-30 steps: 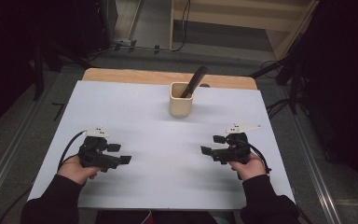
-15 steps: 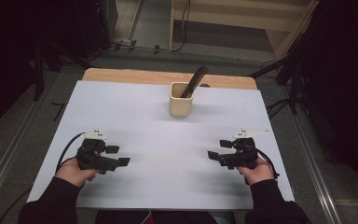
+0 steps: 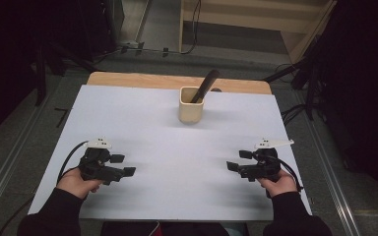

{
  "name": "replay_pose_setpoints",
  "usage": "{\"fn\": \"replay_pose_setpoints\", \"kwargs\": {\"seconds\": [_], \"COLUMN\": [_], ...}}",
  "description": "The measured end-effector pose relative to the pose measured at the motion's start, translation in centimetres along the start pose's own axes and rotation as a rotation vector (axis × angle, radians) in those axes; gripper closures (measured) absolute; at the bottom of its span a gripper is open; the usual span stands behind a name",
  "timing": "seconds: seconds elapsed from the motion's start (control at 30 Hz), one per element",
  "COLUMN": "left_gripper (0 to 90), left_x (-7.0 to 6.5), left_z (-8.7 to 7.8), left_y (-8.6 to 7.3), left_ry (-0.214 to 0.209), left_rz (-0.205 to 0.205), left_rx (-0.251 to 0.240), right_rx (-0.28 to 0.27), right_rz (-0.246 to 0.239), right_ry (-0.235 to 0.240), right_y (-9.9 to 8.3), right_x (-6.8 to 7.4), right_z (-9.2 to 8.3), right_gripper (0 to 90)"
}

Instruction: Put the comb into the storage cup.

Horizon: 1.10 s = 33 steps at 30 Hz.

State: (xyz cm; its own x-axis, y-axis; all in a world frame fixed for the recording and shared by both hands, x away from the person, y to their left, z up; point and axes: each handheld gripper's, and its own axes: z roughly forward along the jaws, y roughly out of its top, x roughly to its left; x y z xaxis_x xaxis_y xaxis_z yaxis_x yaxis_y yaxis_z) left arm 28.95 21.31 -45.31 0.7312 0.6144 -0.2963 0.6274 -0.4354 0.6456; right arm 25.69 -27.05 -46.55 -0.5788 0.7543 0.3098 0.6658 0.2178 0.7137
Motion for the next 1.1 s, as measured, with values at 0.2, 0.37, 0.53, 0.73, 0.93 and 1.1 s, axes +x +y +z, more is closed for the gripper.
{"fn": "replay_pose_setpoints", "kwargs": {"seconds": [0.2,0.37,0.53,0.73,0.93,1.1], "left_gripper": [27.7,27.7,27.7,27.8,27.7,27.7], "left_x": [0.04,0.07,0.08,0.03,0.04,0.07], "left_z": [-0.02,0.11,0.15,0.19,0.19,0.17], "left_y": [-0.09,-0.11,-0.10,-0.10,-0.10,-0.10], "left_ry": [0.000,0.002,0.001,0.001,0.001,0.001], "left_rz": [0.002,0.003,0.004,0.007,0.008,0.007], "left_rx": [0.000,0.007,0.008,0.006,0.007,0.008], "right_rx": [-0.004,-0.006,-0.012,0.001,0.002,-0.001], "right_rz": [0.006,0.002,0.000,-0.017,-0.014,-0.013], "right_ry": [-0.015,-0.024,-0.024,-0.028,-0.035,-0.033], "right_y": [-0.35,-0.42,-0.39,-0.41,-0.40,-0.39], "right_x": [-0.44,-0.49,-0.39,-0.30,-0.30,-0.30], "right_z": [-0.33,-0.27,-0.30,-0.13,-0.13,-0.15], "right_gripper": [21.1,21.1,21.1,21.1,21.1,21.1]}}
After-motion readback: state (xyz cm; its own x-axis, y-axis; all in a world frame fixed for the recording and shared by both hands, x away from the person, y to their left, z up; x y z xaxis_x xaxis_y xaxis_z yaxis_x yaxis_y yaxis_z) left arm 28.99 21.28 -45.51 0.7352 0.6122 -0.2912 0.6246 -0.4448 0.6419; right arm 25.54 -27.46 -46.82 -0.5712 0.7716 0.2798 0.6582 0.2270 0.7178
